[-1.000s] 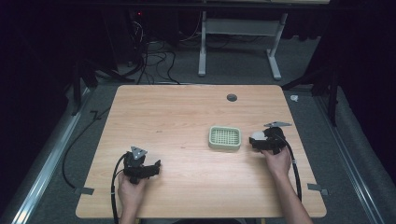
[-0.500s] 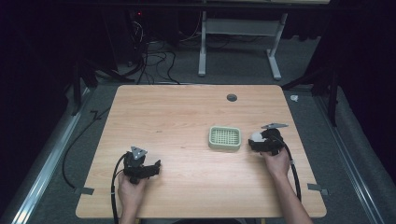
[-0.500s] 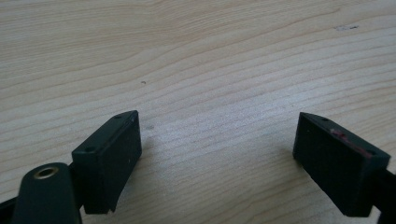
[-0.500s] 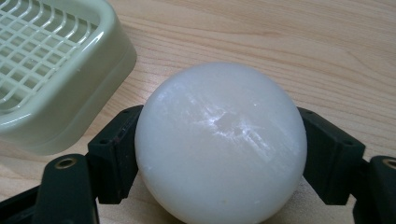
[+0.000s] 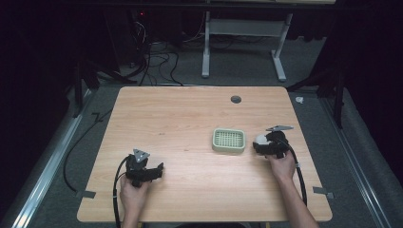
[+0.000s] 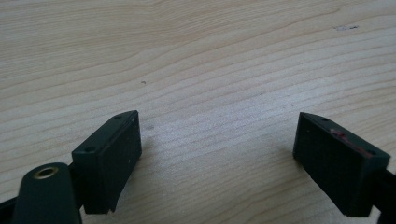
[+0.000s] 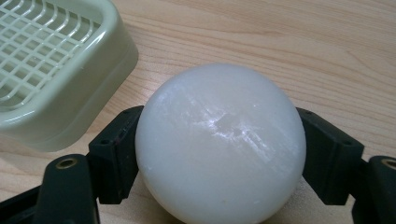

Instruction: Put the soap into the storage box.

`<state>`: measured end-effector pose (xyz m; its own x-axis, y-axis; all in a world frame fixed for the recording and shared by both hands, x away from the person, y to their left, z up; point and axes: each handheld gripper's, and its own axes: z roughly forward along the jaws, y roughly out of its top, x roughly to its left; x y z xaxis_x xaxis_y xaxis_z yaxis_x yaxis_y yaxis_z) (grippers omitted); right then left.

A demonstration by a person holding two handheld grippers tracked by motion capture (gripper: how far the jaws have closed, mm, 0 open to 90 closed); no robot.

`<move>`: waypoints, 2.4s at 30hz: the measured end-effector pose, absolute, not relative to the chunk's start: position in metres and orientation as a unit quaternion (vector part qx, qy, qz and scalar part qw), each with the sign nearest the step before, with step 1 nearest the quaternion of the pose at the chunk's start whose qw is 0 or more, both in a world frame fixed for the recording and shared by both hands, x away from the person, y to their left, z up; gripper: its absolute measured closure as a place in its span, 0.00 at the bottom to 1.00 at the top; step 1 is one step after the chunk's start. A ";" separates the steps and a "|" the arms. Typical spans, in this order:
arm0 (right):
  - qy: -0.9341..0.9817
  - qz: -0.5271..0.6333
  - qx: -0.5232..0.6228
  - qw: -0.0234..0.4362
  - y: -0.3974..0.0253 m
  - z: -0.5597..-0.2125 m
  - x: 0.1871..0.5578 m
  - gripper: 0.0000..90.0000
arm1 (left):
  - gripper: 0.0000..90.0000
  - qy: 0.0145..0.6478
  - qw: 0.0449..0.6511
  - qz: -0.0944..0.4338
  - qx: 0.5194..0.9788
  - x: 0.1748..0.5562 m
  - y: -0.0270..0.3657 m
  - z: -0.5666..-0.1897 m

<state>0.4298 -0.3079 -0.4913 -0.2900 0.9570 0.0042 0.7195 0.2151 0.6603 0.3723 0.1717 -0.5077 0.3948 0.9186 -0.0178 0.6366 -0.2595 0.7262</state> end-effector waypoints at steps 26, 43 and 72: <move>0.744 0.321 0.547 0.211 -0.313 -0.469 0.417 0.27 | 0.18 0.508 0.335 0.210 0.765 0.372 0.172 -0.508; 0.744 0.334 0.541 0.207 -0.314 -0.460 0.410 0.27 | 0.18 0.508 0.335 0.210 0.765 0.372 0.172 -0.508; 0.759 0.354 0.507 0.204 -0.292 -0.438 0.405 0.27 | 0.18 0.508 0.335 0.210 0.765 0.372 0.172 -0.508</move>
<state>0.4053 -0.2918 -0.4380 -0.4023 0.9142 0.0487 0.6249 0.2353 0.7444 0.3722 0.1718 -0.5076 0.3951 0.9184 -0.0188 0.6368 -0.2591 0.7262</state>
